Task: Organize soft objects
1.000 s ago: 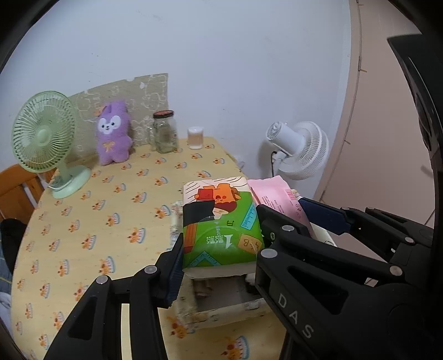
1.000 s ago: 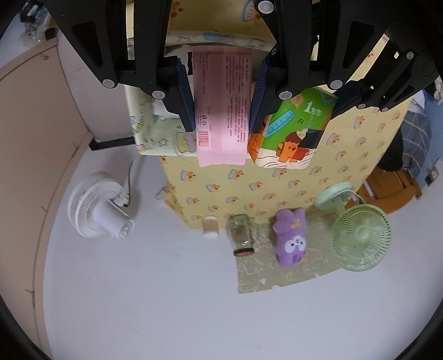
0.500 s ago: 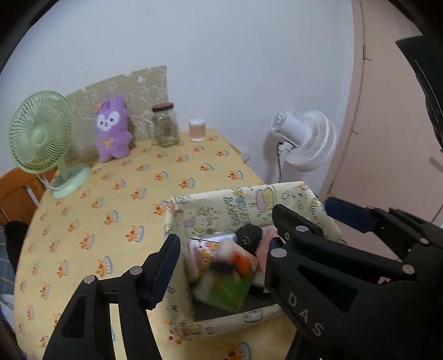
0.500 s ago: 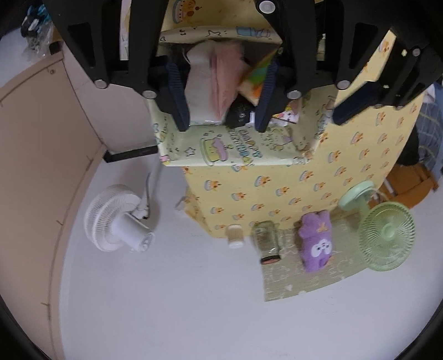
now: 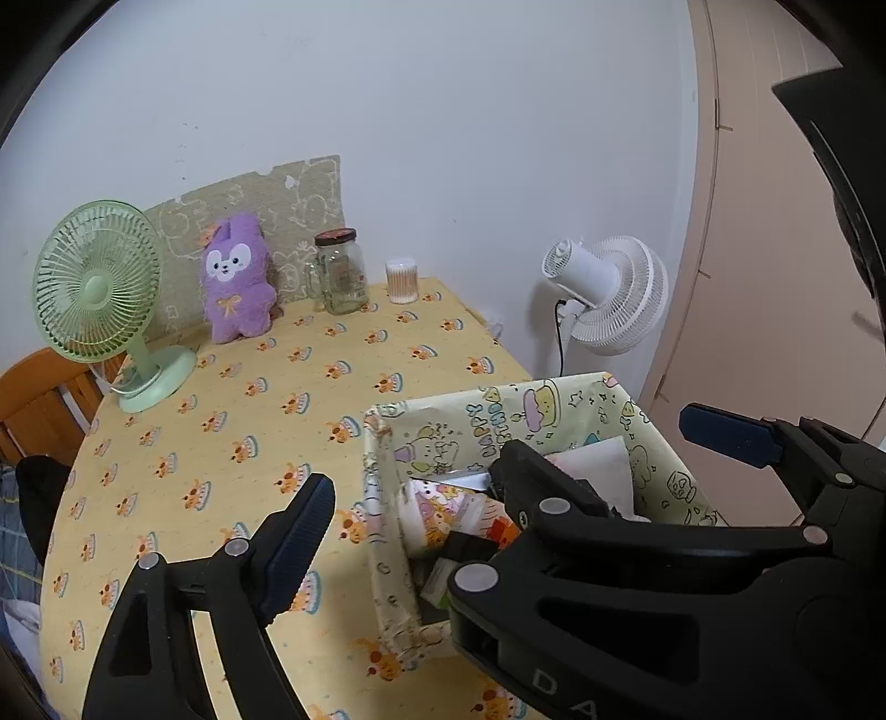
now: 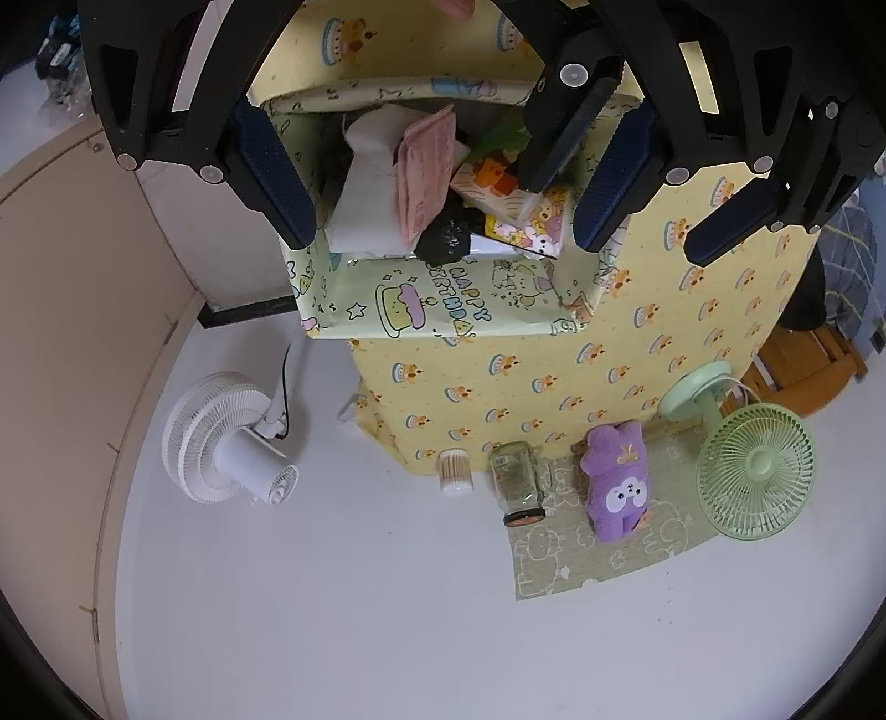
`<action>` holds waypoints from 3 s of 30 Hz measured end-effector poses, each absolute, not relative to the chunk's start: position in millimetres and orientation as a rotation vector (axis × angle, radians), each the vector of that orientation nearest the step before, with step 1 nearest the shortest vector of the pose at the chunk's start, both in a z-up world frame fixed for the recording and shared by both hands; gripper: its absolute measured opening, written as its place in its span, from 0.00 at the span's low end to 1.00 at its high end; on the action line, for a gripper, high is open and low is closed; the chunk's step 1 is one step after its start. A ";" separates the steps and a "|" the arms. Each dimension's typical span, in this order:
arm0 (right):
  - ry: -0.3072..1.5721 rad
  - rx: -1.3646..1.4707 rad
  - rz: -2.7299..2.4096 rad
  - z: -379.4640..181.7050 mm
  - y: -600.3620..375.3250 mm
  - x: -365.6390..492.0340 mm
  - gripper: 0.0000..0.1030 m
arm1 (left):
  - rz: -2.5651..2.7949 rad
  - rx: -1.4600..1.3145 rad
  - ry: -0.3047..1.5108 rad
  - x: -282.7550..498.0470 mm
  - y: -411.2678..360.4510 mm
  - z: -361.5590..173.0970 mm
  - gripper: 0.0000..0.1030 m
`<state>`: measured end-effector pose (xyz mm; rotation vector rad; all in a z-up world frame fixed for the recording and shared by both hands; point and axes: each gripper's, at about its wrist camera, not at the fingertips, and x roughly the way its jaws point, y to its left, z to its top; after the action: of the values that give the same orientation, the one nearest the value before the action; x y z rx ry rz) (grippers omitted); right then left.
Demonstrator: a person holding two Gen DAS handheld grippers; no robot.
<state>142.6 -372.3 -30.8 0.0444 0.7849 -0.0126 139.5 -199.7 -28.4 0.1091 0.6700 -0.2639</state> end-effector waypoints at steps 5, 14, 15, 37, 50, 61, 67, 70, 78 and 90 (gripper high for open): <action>0.735 0.044 -0.013 -20.3 -357.5 129.2 0.93 | -0.252 0.109 0.642 129.0 -182.1 -17.8 0.88; 0.640 0.023 0.014 1.3 -317.6 107.5 0.93 | -0.204 0.078 0.577 110.6 -140.9 -1.1 0.94; 0.631 0.022 0.010 3.4 -313.3 105.6 0.93 | -0.201 0.069 0.571 107.6 -133.9 0.6 0.95; 0.489 -0.011 0.076 22.8 -221.7 53.4 1.00 | -0.078 0.032 0.438 53.2 -45.1 13.3 1.00; 0.442 -0.020 0.099 29.3 -202.1 24.2 1.00 | -0.034 0.022 0.382 21.6 -28.2 17.5 1.00; 0.433 -0.021 0.112 31.5 -198.6 14.3 1.00 | -0.012 0.021 0.376 10.9 -23.9 20.0 1.00; 0.436 -0.028 0.119 32.3 -198.8 13.0 1.00 | -0.018 0.018 0.383 9.8 -23.8 20.2 1.00; 0.448 -0.027 0.120 31.8 -199.6 14.0 1.00 | -0.018 0.019 0.388 9.6 -24.2 19.9 1.00; 0.443 -0.029 0.120 31.9 -199.7 12.1 1.00 | -0.018 0.019 0.385 10.6 -24.8 21.1 1.00; 0.441 -0.029 0.118 33.6 -200.8 11.6 1.00 | -0.022 0.019 0.383 10.0 -27.0 22.8 1.00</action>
<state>11.6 -200.8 33.6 -0.0290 0.4410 0.1180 10.0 -27.0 22.8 0.0186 0.3835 -0.0220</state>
